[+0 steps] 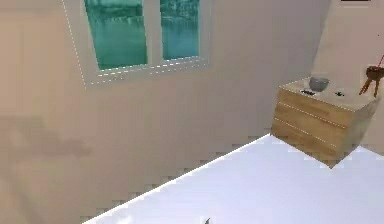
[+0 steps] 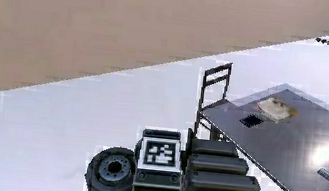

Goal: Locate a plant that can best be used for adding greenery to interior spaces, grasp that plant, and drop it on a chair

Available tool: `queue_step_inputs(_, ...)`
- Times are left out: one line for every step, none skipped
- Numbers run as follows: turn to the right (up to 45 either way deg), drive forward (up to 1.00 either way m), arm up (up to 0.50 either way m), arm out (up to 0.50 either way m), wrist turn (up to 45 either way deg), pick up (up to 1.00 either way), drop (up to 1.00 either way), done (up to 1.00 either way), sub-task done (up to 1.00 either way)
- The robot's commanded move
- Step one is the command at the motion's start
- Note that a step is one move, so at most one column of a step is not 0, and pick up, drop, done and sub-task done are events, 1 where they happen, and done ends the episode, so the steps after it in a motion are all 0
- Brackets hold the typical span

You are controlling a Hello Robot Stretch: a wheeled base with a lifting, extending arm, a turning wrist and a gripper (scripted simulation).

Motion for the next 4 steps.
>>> queue_step_inputs(45.0,0.0,0.0,0.0,0.0,0.0,0.0,0.0,0.0)
queue_step_inputs(33.0,0.0,0.0,0.0,0.0,0.0,0.0,0.0,0.0)
queue_step_inputs(0.0,0.25,0.0,0.0,0.0,0.0,0.0,0.0,0.0)
queue_step_inputs(42.0,0.0,0.0,0.0,0.0,0.0,0.0,0.0,0.0)
